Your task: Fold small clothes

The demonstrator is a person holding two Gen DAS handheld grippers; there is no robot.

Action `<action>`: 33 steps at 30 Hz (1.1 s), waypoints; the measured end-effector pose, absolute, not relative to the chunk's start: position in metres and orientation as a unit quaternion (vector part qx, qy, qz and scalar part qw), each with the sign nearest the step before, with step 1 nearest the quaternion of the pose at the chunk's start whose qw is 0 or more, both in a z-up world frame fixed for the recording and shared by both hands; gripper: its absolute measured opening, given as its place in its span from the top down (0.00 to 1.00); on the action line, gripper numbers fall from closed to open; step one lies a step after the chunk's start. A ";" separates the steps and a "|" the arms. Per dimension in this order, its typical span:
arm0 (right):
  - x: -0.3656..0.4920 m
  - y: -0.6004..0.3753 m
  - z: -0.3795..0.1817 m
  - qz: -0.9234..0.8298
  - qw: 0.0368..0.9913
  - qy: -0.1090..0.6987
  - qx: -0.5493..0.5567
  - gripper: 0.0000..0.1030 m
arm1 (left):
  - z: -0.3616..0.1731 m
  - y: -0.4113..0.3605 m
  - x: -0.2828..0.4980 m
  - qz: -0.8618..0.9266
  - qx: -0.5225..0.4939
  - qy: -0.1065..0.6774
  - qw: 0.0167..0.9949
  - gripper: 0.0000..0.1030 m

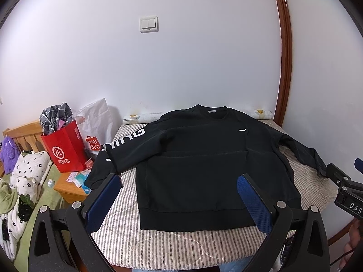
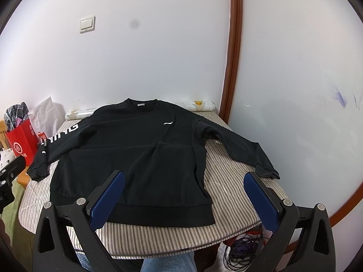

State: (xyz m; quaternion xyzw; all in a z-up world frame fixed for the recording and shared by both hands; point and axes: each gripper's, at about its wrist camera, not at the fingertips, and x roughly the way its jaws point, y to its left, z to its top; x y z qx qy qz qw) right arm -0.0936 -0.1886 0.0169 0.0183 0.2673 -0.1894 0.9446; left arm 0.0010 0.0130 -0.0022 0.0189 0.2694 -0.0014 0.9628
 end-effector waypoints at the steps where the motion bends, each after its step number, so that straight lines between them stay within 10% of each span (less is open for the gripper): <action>1: -0.093 -0.188 0.017 -0.186 0.945 0.267 0.020 0.00 | -0.002 0.013 0.003 -0.005 0.018 0.271 0.962 0.00; 22: -0.014 -0.194 -0.005 -0.160 0.937 0.309 0.031 0.00 | -0.019 0.037 0.080 0.004 -0.005 0.313 0.950 0.00; 33: 0.046 -0.207 -0.069 -0.163 0.922 0.351 0.005 0.00 | -0.123 0.113 0.170 0.074 -0.033 0.416 0.906 0.01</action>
